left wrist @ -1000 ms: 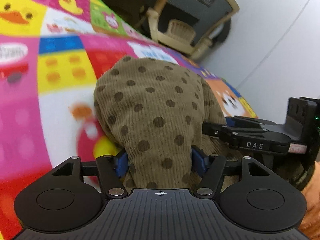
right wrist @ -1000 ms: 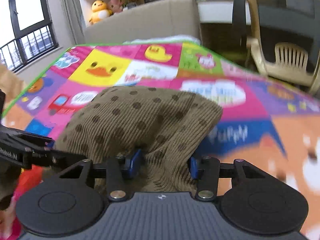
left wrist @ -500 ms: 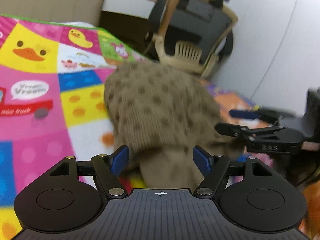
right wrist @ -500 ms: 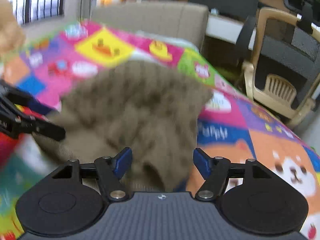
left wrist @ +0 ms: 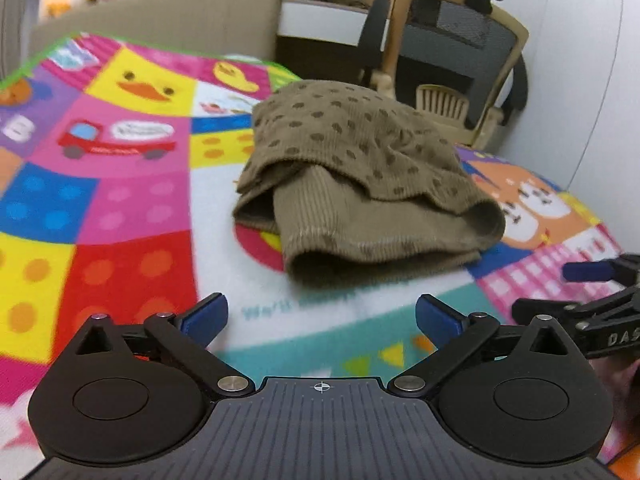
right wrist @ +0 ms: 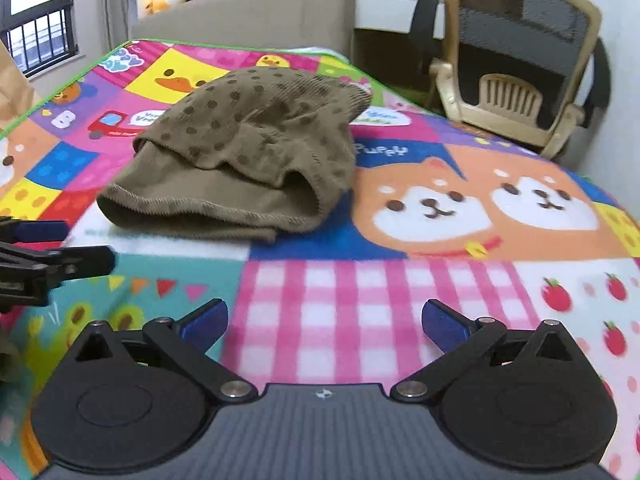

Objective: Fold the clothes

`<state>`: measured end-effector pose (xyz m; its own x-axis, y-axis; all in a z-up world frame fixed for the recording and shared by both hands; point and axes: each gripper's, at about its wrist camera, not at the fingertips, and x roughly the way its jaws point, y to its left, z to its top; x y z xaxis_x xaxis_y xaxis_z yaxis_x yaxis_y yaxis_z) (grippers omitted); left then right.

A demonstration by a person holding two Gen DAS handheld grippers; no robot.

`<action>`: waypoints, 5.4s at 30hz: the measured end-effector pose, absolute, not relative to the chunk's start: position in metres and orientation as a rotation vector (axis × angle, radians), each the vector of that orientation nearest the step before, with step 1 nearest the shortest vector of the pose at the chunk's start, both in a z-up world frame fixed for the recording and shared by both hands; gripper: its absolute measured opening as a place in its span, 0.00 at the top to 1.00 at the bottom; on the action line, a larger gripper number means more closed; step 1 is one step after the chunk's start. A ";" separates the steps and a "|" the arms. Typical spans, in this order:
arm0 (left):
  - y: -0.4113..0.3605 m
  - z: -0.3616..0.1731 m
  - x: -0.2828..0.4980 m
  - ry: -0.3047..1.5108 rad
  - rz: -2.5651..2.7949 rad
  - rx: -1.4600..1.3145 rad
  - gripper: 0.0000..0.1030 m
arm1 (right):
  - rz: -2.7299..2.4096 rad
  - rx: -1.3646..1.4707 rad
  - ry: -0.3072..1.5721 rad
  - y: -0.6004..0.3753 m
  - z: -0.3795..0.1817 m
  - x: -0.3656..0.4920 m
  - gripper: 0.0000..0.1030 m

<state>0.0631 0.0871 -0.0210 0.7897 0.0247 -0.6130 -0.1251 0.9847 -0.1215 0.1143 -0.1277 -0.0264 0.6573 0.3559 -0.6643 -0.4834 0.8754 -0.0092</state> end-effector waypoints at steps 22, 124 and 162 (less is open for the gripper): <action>0.061 -0.029 0.054 0.634 0.089 -0.164 0.00 | 0.462 -0.169 0.679 -0.131 -0.034 0.124 0.00; 0.045 -0.031 0.059 0.702 0.124 -0.040 0.00 | 0.460 -0.165 0.676 -0.130 -0.035 0.124 0.00; 0.045 -0.031 0.057 0.699 0.129 -0.043 0.00 | 0.457 -0.167 0.677 -0.130 -0.035 0.123 0.00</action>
<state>0.0573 0.0452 -0.0314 0.7582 0.1040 -0.6437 -0.1325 0.9912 0.0041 0.1234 -0.1297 -0.0350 0.6852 0.3530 -0.6371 -0.4596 0.8881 -0.0023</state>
